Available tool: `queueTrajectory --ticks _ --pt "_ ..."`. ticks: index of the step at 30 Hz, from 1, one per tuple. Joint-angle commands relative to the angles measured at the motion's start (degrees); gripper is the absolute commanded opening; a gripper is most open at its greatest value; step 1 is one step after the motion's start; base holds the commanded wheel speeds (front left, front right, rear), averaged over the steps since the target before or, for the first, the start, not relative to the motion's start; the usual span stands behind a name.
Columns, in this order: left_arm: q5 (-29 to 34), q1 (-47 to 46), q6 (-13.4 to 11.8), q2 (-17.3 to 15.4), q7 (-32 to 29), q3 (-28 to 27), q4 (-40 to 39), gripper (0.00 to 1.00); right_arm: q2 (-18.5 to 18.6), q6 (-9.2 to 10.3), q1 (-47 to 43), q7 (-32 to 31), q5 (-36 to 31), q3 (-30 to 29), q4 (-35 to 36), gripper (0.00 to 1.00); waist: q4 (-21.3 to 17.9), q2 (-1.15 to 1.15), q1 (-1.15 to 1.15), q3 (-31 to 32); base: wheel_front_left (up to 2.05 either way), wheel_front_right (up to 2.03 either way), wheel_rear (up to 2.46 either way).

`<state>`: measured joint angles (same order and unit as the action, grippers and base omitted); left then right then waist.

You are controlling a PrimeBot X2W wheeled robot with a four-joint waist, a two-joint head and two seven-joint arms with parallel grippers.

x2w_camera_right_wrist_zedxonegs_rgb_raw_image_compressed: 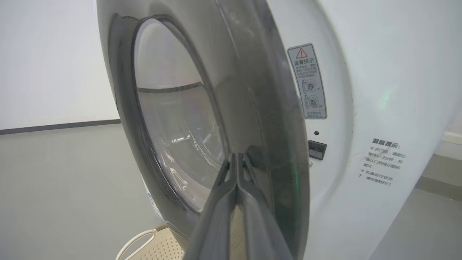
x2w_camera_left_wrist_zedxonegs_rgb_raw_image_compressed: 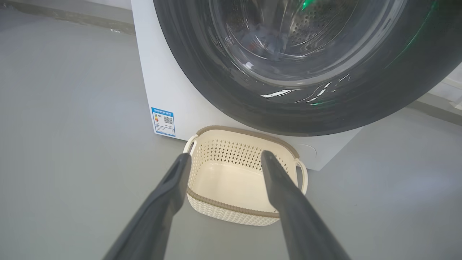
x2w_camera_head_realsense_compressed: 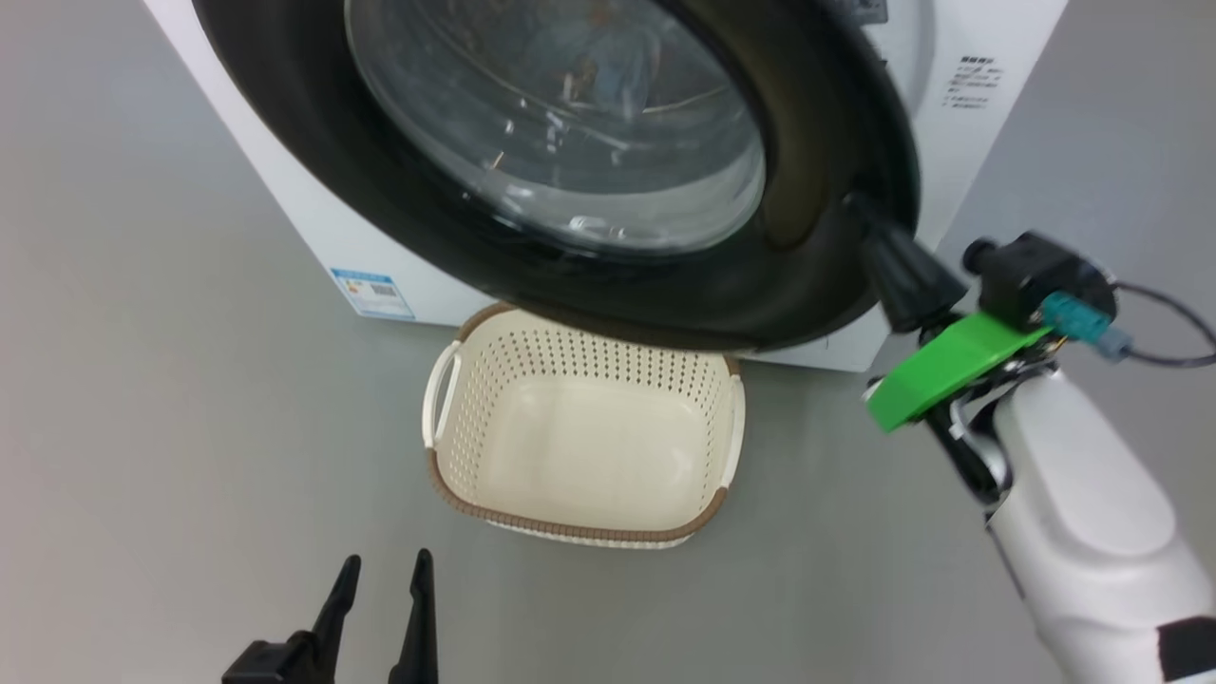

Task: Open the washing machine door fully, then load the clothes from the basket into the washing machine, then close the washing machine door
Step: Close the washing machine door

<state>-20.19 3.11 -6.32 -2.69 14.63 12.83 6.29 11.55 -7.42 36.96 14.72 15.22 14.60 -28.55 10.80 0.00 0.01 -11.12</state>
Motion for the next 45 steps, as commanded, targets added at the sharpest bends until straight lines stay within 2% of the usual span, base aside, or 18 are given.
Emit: queueTrajectory --ticks 1,17,25,30,38,39,40,41,42,43,45 --pt "-0.56 -1.99 -0.37 -0.19 0.37 -1.25 -1.64 1.00 0.87 -0.07 2.20 0.28 0.46 -0.11 0.47 0.00 1.06 0.00 -0.01 -1.71 0.00 0.00 0.00" --pt "-1.05 -5.59 -0.61 -0.19 0.37 2.44 -2.44 1.00 8.25 -0.07 13.07 0.28 -0.68 -3.40 -6.58 0.00 6.65 0.00 -0.01 -8.46 0.00 0.00 0.00" --pt "-1.75 -6.29 -0.83 -0.19 0.37 3.98 -3.38 1.00 10.88 -0.07 17.36 0.28 -2.87 -7.30 -9.10 0.00 8.34 0.00 -0.01 -8.46 0.00 0.00 0.00" --pt "-1.88 -6.03 -0.75 -0.19 0.37 3.86 -3.86 1.00 10.65 -0.07 16.49 0.28 -3.73 -9.52 -8.72 0.00 8.03 0.00 -0.01 -7.16 0.00 0.00 0.00" --pt "-1.35 -5.48 0.21 -0.19 0.37 1.43 -5.39 1.00 8.34 -0.07 8.58 0.28 -3.21 -8.20 -2.37 0.02 4.94 0.00 -0.01 -2.85 0.00 0.00 0.00" --pt "-1.14 -5.37 0.43 -0.19 0.37 1.00 -5.75 1.00 7.88 -0.07 7.15 0.28 -2.91 -8.14 -1.36 0.25 4.43 0.00 -0.01 -2.08 0.00 0.00 0.00" --pt "-1.05 -5.14 0.58 -0.19 0.37 0.56 -5.96 1.00 7.38 -0.07 5.65 0.28 -2.58 -8.25 -0.32 0.37 3.89 0.00 -0.01 -1.28 0.00 0.00 0.00" --pt "-0.90 -4.86 0.74 -0.19 0.37 0.07 -6.14 1.00 6.82 -0.07 4.04 0.28 -2.32 -8.49 0.82 0.45 3.30 0.00 -0.01 -0.45 0.00 0.00 0.00" --pt "-0.75 -4.57 0.84 -0.19 0.37 -0.50 -6.30 1.00 6.21 -0.07 2.31 0.28 -2.20 -8.73 2.10 0.81 2.69 0.00 -0.01 0.42 0.00 0.00 0.00" --pt "-0.62 -4.25 1.10 -0.19 0.37 -0.96 -6.41 1.00 5.61 -0.07 0.43 0.28 -2.13 -8.81 3.28 1.00 2.09 0.00 -0.01 1.32 0.00 0.00 0.00" --pt "-1.11 -3.59 1.33 -0.19 0.37 -2.28 -6.65 1.00 4.19 -0.07 -3.18 0.28 -1.34 -9.65 6.00 1.00 0.87 0.00 -0.01 3.02 0.00 0.00 0.00"
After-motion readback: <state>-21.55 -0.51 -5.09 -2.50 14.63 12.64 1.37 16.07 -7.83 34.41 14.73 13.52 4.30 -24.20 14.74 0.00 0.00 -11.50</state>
